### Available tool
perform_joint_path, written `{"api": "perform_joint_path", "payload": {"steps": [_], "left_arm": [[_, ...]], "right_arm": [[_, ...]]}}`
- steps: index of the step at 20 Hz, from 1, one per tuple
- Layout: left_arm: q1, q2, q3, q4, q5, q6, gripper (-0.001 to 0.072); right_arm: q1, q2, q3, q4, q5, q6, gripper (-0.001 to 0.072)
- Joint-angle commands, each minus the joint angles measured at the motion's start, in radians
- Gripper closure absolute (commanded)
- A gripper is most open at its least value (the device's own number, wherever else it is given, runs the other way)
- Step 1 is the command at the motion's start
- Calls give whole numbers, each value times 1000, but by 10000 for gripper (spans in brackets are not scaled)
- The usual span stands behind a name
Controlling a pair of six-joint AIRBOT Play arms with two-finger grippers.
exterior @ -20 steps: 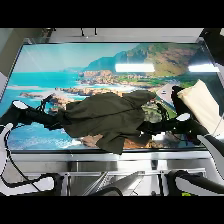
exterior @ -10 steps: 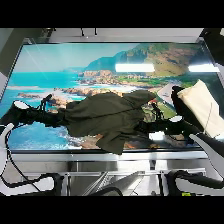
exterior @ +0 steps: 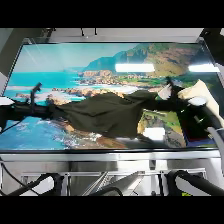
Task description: Fold the shirts.
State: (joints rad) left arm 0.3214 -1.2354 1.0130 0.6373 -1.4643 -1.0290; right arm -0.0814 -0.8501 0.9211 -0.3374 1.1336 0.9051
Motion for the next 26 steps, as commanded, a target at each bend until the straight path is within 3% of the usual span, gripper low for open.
{"api": "perform_joint_path", "payload": {"steps": [1,3,6,9,12,14,17,19,23,26], "left_arm": [[90,203,193,-370,-96,16,692],[168,328,347,-531,-85,54,692],[327,486,544,-550,-74,66,692],[318,518,668,-544,-109,49,692],[197,424,814,-310,-134,-21,692],[111,346,862,-104,-140,-76,692],[-35,195,800,-18,-132,-71,692],[-124,68,715,-1,-107,-39,692],[-220,-215,594,0,52,11,691],[-251,-422,578,-2,164,45,691]], "right_arm": [[-159,108,363,10,136,81,691],[-216,163,561,9,134,91,691],[-266,251,794,-9,87,90,691],[-307,312,923,-101,40,90,691],[-382,294,938,-148,81,91,691],[-455,222,927,-77,188,90,691],[-490,92,806,102,282,33,691],[-424,18,681,95,278,-11,691],[-208,-182,441,-31,114,-83,691],[-99,-385,378,-36,-41,-137,690]]}}
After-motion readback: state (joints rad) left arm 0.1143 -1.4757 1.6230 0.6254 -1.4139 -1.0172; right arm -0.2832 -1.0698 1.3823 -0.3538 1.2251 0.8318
